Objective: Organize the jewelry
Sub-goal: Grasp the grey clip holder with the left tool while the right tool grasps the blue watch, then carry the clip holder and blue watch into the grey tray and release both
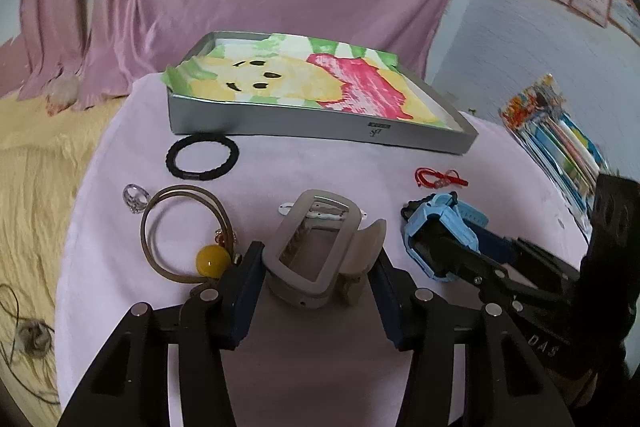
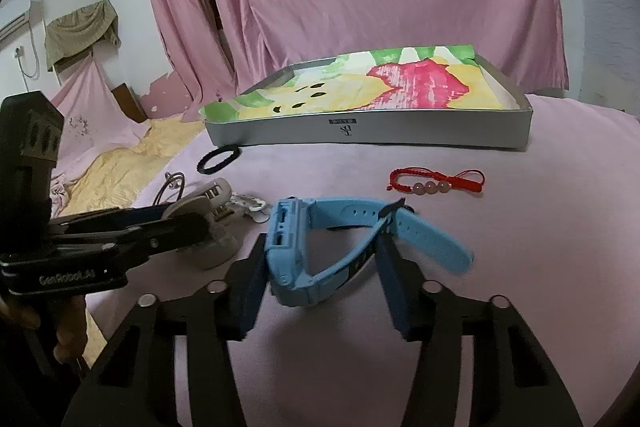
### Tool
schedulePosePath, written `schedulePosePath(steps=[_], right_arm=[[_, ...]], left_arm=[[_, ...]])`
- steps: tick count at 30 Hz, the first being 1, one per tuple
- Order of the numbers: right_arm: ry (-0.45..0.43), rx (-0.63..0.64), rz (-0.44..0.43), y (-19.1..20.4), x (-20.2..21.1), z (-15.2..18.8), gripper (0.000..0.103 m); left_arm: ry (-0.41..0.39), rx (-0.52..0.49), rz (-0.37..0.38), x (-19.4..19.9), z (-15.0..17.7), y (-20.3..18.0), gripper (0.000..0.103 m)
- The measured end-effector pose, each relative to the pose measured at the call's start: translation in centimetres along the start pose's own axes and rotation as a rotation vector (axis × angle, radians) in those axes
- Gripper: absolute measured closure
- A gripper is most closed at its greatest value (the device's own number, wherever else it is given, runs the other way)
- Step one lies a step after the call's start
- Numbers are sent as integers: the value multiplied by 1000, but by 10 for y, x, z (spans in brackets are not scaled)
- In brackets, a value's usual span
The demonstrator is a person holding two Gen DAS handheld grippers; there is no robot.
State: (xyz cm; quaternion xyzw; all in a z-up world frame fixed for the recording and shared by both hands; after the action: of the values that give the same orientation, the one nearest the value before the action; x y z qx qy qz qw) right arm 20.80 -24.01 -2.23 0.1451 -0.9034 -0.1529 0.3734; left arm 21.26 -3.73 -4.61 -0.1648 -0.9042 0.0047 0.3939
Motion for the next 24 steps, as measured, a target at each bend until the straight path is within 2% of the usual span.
schedulePosePath(steps=[8, 9, 16, 21, 24], right_arm=[[-15, 2, -41, 4, 1, 2, 78], [-21, -1, -53, 4, 3, 3, 83], [-51, -11, -90, 0, 10, 7, 84], [-138, 44, -122, 7, 30, -2, 84], [-183, 81, -136, 12, 38, -22, 84]], left_arm=[[-26, 86, -36, 6, 6, 0, 55], [-33, 95, -38, 8, 7, 0, 55], [-117, 131, -52, 26, 4, 0, 55], [-206, 157, -51, 38, -19, 7, 55], [-223, 158, -73, 35, -43, 15, 55]])
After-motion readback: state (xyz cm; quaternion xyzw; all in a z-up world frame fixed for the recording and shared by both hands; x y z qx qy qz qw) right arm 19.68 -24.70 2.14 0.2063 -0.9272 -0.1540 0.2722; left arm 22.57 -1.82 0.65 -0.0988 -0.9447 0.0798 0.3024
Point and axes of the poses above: each gripper's, at about its wrist camera, not at the fingertips, and x roughly against the way its jaws point, y to its left, z to its underside, the point moved 5 cm from there along -x, roughly the way its jaws point, and after that the axes turned 10 degrees about -x, right-handed, at the moved point
